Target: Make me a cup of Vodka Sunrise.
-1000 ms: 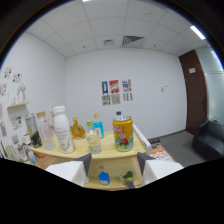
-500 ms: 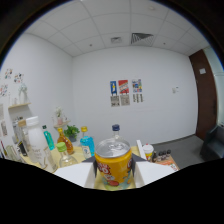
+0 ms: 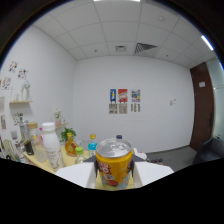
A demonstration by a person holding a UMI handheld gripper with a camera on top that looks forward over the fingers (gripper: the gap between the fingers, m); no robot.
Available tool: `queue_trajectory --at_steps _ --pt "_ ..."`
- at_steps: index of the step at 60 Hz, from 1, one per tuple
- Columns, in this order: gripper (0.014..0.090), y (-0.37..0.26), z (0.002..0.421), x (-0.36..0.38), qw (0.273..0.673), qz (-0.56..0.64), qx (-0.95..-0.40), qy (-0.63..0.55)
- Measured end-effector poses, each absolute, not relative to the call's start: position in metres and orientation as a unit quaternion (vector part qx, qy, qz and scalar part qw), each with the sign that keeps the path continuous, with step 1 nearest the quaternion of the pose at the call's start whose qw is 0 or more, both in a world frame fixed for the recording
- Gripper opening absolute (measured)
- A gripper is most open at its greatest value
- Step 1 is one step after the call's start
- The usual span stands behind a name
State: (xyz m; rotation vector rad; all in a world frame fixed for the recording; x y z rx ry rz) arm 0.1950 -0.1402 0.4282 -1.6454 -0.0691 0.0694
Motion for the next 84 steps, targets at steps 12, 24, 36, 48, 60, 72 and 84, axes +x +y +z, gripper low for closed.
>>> queue_trajectory --at_steps 12,24,36,48,60,72,84 --pt "0.0518 -0.200 0.394 0.173 0.669 0.055 -0.742 0.000" --pt "0.0516 -0.227 0.266 0.132 0.602 0.089 -0.793 0.027" --pt "0.0517 -0.228 0.195 0.115 0.573 0.073 -0.816 0.031" --pt "0.0517 -0.216 0.189 0.122 0.573 -0.053 -0.816 -0.055" --pt "0.0515 -0.208 0.197 0.120 0.554 -0.224 -0.773 -0.213" --pt "0.0515 -0.201 0.203 0.108 0.491 -0.394 -0.667 -0.398" --pt "0.0515 -0.195 0.201 0.095 0.391 -0.531 -0.519 -0.544"
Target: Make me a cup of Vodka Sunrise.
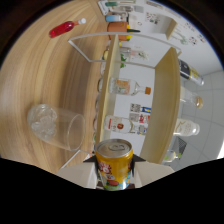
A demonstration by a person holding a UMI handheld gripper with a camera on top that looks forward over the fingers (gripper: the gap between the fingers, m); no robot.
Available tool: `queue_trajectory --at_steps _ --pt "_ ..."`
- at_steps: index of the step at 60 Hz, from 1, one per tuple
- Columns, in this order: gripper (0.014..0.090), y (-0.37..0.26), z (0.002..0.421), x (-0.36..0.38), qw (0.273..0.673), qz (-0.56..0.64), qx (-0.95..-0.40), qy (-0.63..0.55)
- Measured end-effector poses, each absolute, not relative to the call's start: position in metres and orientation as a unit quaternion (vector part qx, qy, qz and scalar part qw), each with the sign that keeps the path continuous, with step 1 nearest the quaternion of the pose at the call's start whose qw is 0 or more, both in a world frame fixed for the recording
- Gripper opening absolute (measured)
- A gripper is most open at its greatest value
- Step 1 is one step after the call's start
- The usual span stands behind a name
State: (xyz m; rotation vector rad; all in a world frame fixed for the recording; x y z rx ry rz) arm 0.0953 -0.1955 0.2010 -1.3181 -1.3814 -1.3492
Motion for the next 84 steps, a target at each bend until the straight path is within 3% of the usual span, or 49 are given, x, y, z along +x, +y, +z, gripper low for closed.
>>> queue_trajectory --at_steps 7,14,26,37,45,54,64,84 --pt "0.0514 -0.194 0.199 0.085 0.345 -0.568 -0.442 -0.603" --pt "0.0514 -0.195 0.192 0.083 0.321 -0.574 -0.418 -0.627" --pt "0.0515 -0.199 0.211 0.080 0.358 -0.558 -0.444 -0.602" --pt "0.0519 -0.209 0.266 0.076 0.511 -0.454 -0.559 -0.469" --pt "0.0522 -0.218 0.316 0.091 0.637 -0.289 -0.650 -0.297" --pt "0.0522 -0.232 0.343 0.143 0.708 -0.127 -0.685 -0.116" --pt "0.0520 -0.231 0.304 0.215 0.705 -0.029 -0.708 0.015" --pt "0.0518 -0.215 0.128 0.274 0.596 0.003 -0.802 0.040"
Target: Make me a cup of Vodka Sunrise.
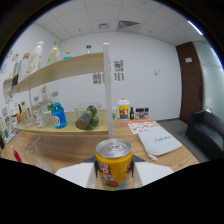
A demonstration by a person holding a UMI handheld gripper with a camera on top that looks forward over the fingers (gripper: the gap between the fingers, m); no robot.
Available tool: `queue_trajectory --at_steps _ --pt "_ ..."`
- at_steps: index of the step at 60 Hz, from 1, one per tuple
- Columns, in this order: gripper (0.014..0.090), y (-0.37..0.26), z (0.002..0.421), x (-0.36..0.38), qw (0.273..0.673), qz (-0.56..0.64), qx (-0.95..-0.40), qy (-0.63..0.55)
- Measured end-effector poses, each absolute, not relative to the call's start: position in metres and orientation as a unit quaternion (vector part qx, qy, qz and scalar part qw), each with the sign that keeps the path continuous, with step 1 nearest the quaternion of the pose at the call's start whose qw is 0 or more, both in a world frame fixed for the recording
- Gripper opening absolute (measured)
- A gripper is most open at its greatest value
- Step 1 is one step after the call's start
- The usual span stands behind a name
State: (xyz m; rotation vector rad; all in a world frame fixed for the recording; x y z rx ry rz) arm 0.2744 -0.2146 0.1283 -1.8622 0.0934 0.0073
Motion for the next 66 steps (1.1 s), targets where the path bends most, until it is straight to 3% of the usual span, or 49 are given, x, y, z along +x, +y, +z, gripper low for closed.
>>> queue_trajectory --at_steps 22,50,53,58,66 --pt "0.0518 -0.210 0.044 0.259 0.523 0.023 -0.852 0.018" --pt "0.0545 -0.232 0.037 0.259 0.508 0.013 -0.861 0.027" --pt "0.0597 -0.234 0.035 0.261 0.497 0.008 -0.867 0.031" --pt "0.0845 -0.239 0.046 0.263 0.494 -0.005 -0.869 0.034" --pt "0.0850 -0.254 0.078 0.258 0.488 -0.024 -0.872 0.035"
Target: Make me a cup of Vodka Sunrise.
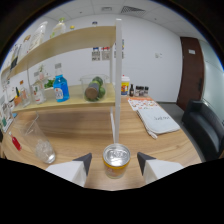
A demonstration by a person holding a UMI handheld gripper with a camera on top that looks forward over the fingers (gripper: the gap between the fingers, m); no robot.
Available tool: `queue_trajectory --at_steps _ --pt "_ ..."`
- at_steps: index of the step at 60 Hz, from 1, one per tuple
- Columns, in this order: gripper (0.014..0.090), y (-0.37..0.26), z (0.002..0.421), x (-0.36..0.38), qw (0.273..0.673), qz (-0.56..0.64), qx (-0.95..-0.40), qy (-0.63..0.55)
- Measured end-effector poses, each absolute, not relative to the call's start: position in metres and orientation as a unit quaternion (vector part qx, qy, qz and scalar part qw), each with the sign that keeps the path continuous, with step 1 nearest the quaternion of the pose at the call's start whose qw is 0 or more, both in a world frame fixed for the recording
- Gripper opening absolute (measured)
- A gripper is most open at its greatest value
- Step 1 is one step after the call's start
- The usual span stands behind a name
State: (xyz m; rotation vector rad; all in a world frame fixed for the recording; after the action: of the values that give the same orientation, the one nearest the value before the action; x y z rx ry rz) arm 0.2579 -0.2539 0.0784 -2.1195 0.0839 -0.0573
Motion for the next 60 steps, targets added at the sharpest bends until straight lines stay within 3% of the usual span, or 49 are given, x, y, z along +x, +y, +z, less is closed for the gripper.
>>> queue_trajectory --at_steps 18,37,60 --pt "0.0852 -0.298 0.172 0.188 0.526 -0.022 -0.848 0.052" --pt "0.0854 -0.327 0.164 0.073 0.534 0.012 -0.845 0.034" --pt "0.0847 -0.232 0.227 -0.032 0.595 0.044 -0.802 -0.010"
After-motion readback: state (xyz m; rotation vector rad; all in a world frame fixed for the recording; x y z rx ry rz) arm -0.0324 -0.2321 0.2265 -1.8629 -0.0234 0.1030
